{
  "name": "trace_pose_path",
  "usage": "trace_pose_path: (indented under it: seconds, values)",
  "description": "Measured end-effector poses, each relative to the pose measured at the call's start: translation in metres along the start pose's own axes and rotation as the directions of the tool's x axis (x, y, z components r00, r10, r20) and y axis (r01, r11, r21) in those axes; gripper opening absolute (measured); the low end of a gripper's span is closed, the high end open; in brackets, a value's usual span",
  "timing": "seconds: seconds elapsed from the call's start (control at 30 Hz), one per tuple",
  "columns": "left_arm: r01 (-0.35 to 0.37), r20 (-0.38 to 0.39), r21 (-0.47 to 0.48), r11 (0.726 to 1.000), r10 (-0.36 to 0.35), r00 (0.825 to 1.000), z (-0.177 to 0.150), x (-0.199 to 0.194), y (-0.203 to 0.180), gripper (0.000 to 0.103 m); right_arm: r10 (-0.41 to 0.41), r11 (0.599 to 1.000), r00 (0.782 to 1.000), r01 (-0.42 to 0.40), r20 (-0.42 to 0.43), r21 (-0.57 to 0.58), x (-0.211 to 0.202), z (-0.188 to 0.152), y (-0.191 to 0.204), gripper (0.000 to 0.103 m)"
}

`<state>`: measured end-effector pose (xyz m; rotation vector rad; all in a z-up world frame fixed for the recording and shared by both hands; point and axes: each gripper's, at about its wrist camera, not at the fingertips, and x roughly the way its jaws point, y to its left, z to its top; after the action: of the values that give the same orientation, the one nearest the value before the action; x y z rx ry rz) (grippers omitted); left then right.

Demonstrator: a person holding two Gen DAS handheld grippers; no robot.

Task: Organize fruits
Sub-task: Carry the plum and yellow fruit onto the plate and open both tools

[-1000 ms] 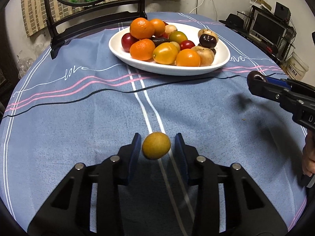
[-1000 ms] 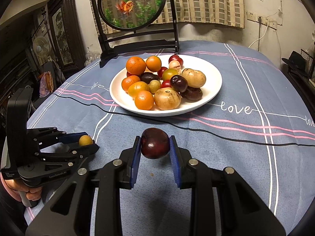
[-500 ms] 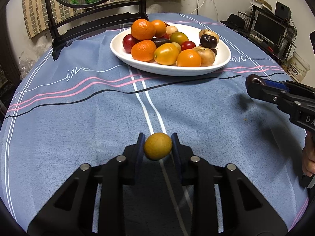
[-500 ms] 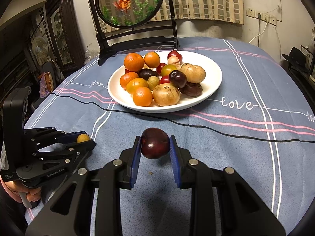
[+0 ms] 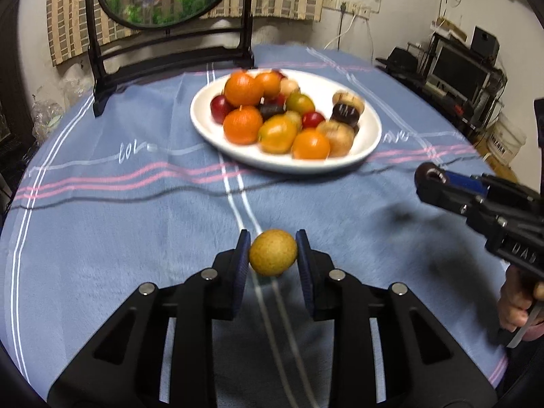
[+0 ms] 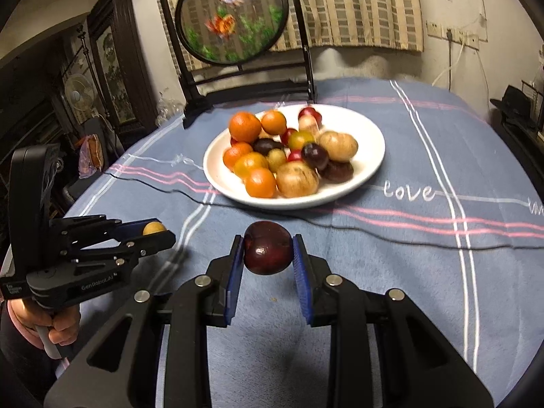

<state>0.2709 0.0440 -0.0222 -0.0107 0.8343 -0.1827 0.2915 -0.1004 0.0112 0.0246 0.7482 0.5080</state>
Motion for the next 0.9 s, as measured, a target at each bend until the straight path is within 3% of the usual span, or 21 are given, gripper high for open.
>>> trace_pose_path:
  seconds: [0.23,0.47,0.63,0.9]
  values:
    - [0.021,0.057,0.008,1.000,-0.022,0.998,0.046,-0.015,-0.007,0.028,-0.005,1.000,0.997,0.006,0.075,-0.010,-0.016,0.042,-0.003,0.029]
    - [0.034,0.124,-0.001,0.999,-0.033,0.992,0.120,-0.002,-0.013,0.028,-0.031,0.999,0.986,0.029,0.163,0.014,-0.006,0.098,-0.019,0.029]
    - [0.008,0.098,-0.020,1.000,-0.006,0.995,0.151,0.047,-0.016,0.028,-0.075,0.996,0.989,0.069,0.128,0.056,0.034,0.121,-0.046,0.029]
    - [-0.014,0.037,0.001,1.000,0.014,0.999,0.152,0.103,-0.018,0.028,-0.119,0.993,0.992,0.117,0.037,0.031,0.092,0.129,-0.072,0.029]
